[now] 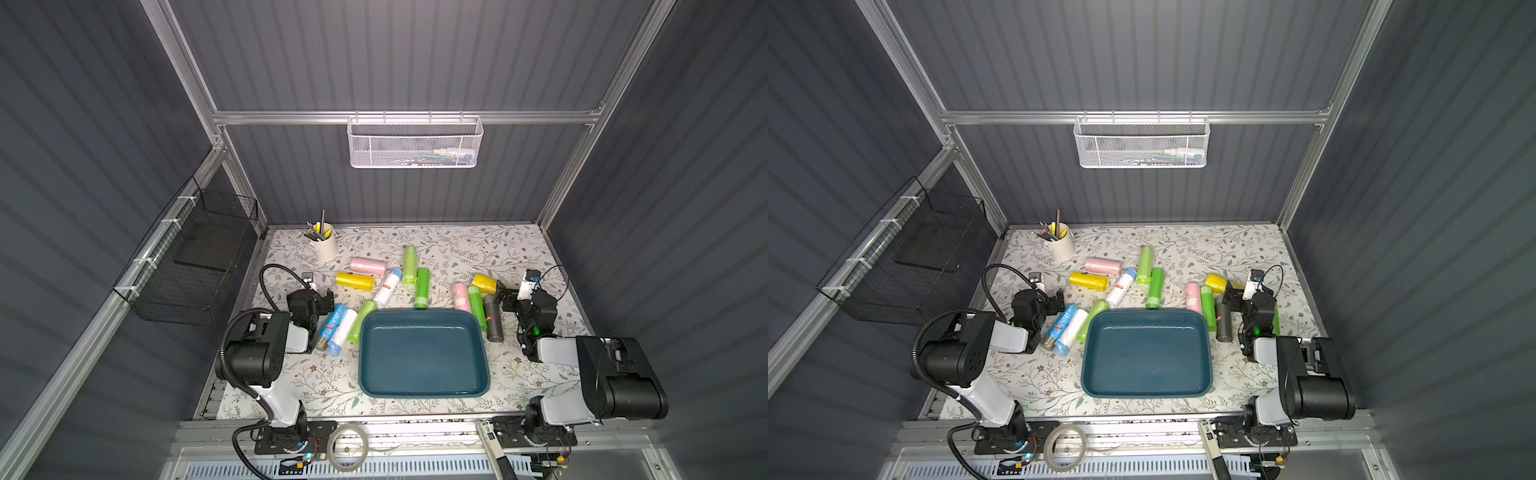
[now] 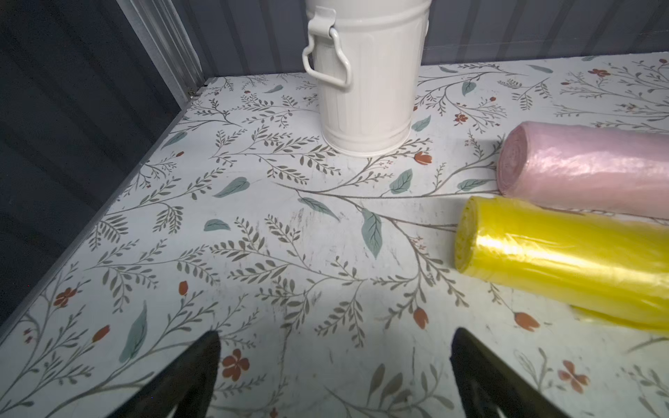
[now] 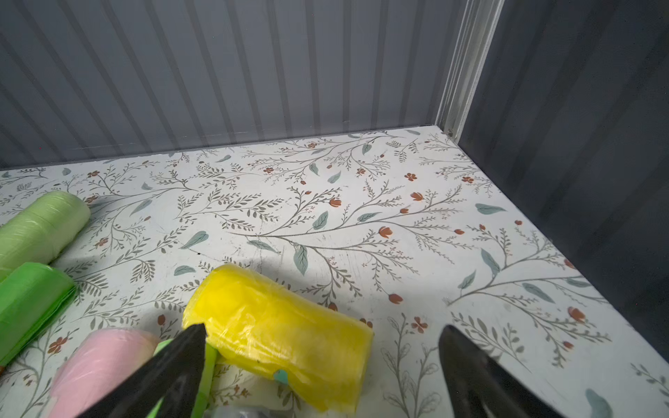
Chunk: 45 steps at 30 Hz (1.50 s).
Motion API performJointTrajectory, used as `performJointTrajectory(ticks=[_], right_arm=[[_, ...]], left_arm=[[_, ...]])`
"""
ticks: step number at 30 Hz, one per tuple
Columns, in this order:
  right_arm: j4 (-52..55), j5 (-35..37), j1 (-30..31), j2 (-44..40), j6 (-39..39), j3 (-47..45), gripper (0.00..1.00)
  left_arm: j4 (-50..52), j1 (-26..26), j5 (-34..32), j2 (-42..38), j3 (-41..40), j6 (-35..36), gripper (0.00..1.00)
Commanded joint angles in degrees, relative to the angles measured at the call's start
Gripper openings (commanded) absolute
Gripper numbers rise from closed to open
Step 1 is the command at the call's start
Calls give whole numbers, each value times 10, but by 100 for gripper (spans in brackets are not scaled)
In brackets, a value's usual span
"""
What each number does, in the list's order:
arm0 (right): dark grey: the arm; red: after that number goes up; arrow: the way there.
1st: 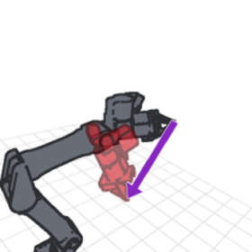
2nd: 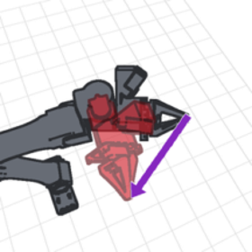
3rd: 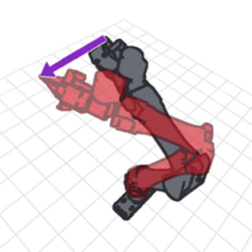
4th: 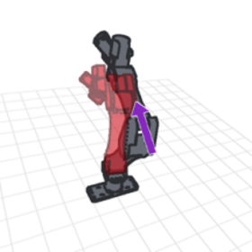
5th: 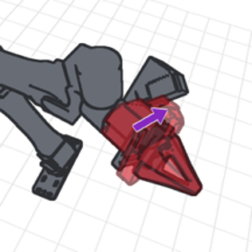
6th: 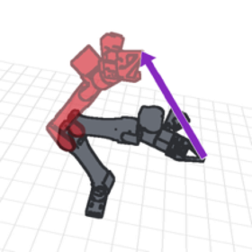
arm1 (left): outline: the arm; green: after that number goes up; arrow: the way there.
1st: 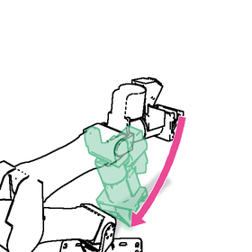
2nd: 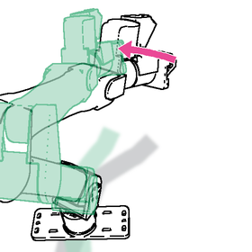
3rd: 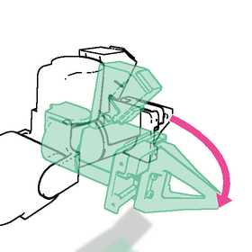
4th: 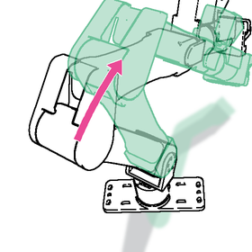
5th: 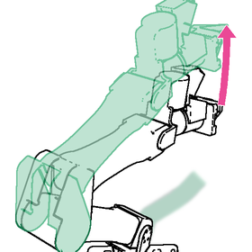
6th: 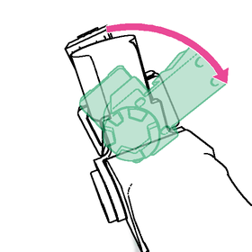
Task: Put the roll of trash bags into the storage box
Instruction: Pick up the roll of trash bags from the center of the board.
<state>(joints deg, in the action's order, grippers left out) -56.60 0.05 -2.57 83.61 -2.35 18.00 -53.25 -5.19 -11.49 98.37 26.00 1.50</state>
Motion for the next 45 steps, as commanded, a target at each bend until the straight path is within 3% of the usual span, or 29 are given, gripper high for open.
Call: performJointTrajectory(ticks=[1, 32, 35, 39, 41, 45], right_arm=[[-13, 6, 2, 0, 5, -3, 99], [-15, 31, 0, -2, -8, -4, 99], [11, 69, 23, -66, 7, -14, 99], [129, 152, 101, -239, 33, -10, 99], [219, 129, 120, -303, 10, 14, 99], [445, 63, 141, -328, -64, 140, 99]], left_arm=[[1, 0, 10, -1, 5, 9, 100], [2, 1, 10, -1, 5, 7, 100], [3, 0, -7, -18, 1, 3, 100], [115, -8, -36, -160, -9, -20, 98], [247, -8, -36, -232, 24, -105, 98], [563, -17, 13, -274, 165, -154, 89]])
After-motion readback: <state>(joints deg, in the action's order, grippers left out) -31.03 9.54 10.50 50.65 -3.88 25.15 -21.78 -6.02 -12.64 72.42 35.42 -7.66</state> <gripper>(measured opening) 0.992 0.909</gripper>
